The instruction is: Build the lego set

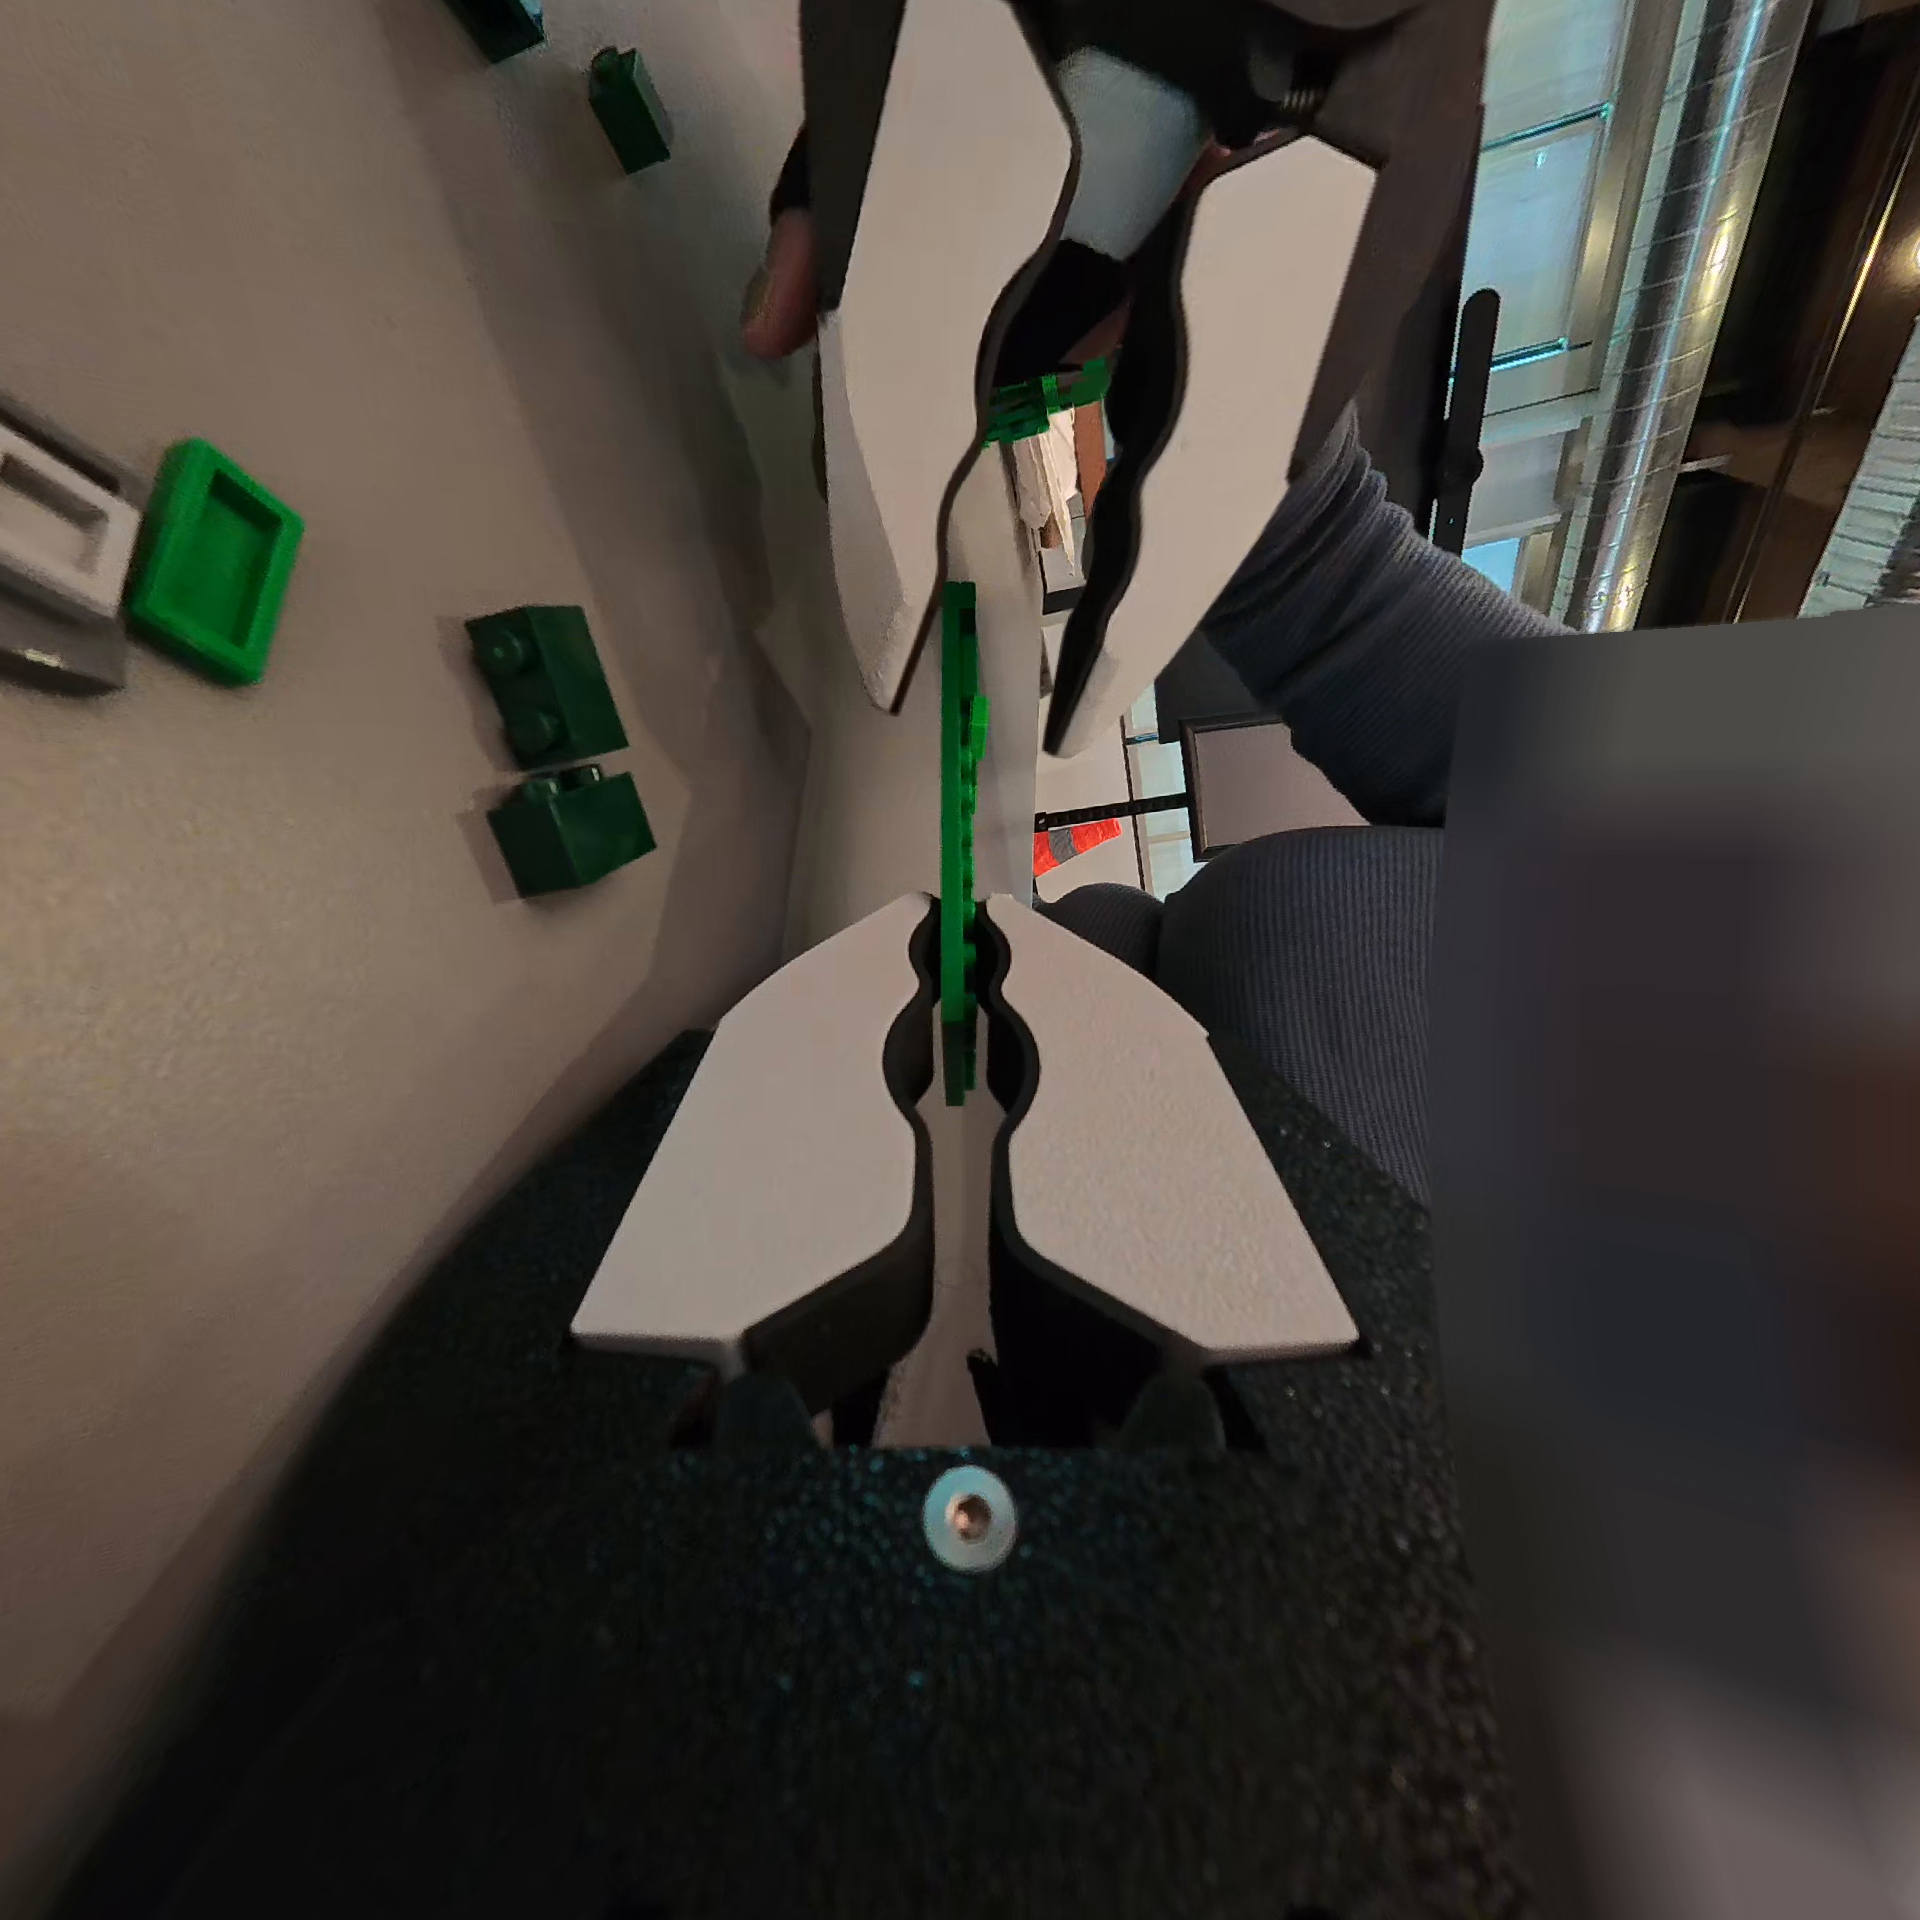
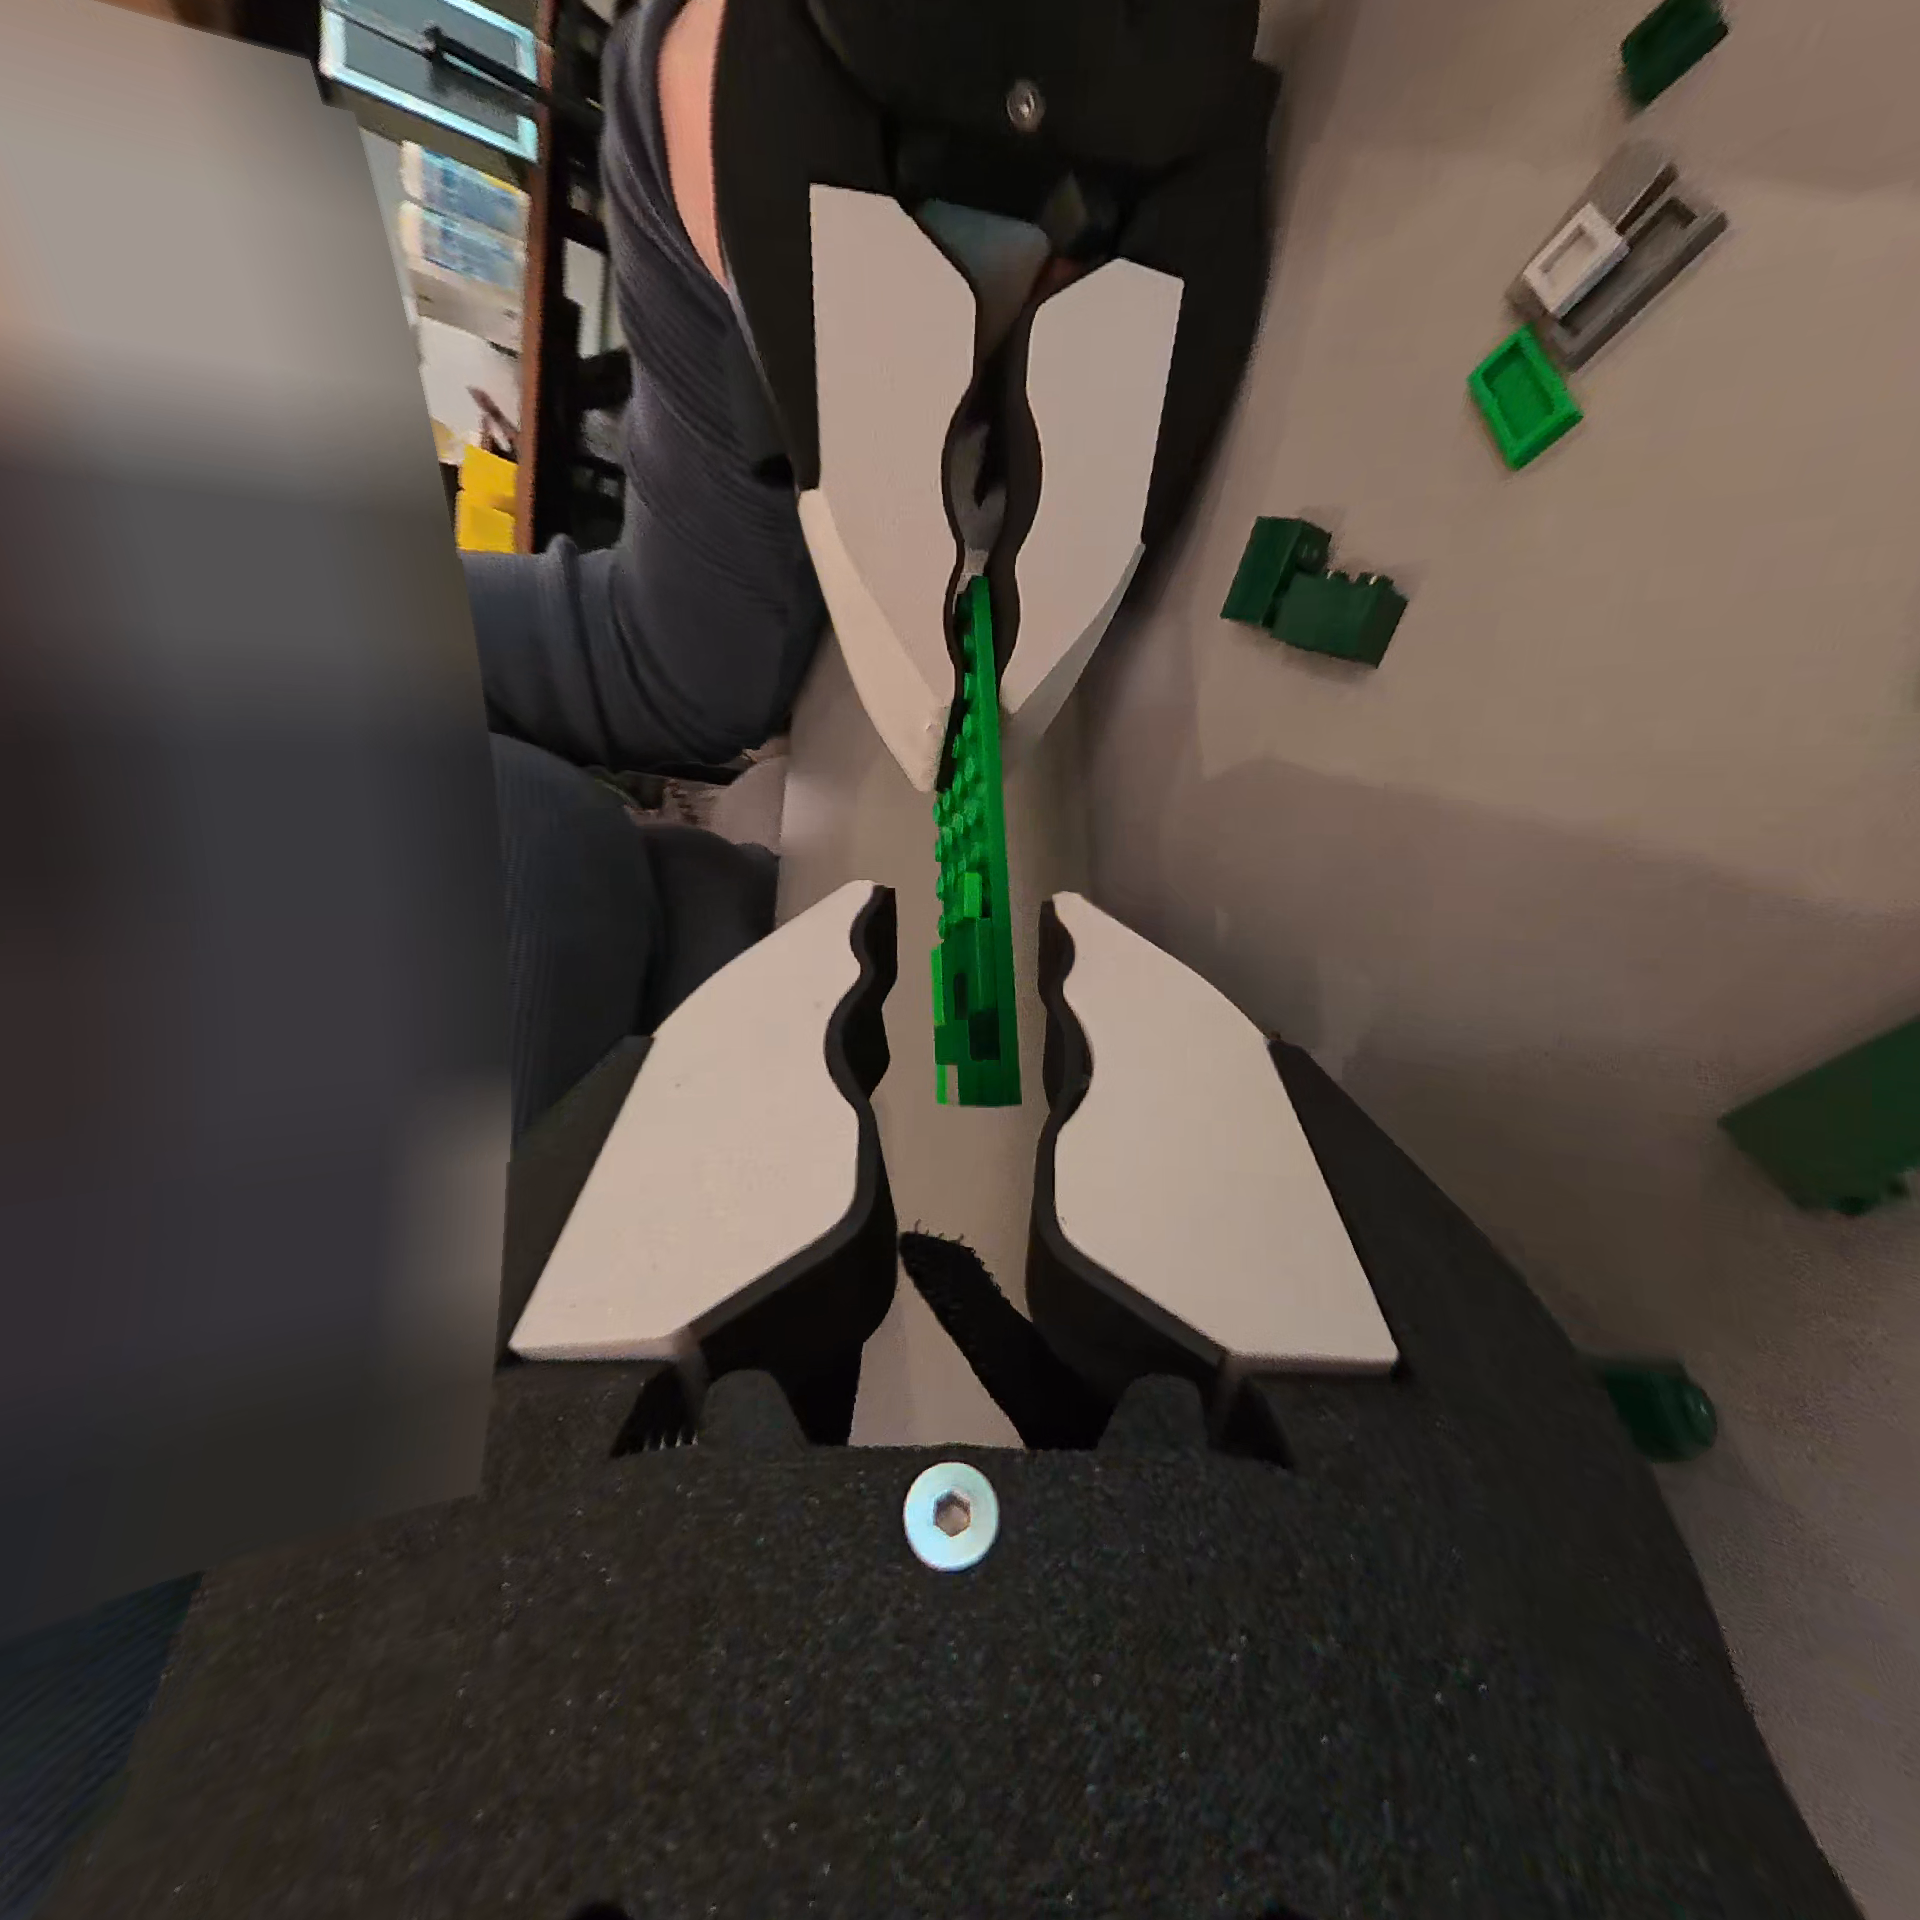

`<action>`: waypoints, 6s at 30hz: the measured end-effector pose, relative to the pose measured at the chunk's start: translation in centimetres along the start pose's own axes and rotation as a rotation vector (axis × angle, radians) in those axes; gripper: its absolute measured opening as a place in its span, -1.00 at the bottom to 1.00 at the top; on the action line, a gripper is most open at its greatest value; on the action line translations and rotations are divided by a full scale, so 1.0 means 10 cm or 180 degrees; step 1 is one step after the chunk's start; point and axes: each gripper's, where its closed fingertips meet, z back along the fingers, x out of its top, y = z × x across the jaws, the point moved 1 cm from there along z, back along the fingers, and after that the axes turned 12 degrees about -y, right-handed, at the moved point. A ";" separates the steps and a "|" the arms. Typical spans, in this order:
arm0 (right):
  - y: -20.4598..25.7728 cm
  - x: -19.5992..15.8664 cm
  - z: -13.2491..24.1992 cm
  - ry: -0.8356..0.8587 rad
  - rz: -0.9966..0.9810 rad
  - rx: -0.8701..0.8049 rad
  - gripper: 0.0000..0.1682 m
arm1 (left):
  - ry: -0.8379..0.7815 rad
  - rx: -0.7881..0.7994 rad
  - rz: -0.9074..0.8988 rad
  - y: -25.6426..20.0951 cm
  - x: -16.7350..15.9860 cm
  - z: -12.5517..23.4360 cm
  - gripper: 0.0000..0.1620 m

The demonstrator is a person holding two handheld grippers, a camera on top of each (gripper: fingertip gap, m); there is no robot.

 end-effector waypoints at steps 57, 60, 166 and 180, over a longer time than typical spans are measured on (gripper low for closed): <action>0.10 0.40 1.29 -0.3882 0.2871 -0.2861 -0.55 | 0.0039 -0.0030 -0.0022 -0.01 -0.02 -0.02 -0.94; 0.08 0.37 1.31 -0.3998 0.2765 -0.2759 -0.57 | 0.0032 -0.0026 -0.0023 -0.01 -0.02 -0.02 -0.95; -0.72 0.87 -0.17 0.1202 0.3248 -0.1610 -0.79 | 0.0030 -0.0082 -0.0142 -0.03 -0.04 0.00 -0.94; -0.68 0.88 -0.20 0.1352 0.3319 -0.1539 -0.89 | 0.0033 -0.0083 -0.0141 -0.03 -0.04 0.00 -0.94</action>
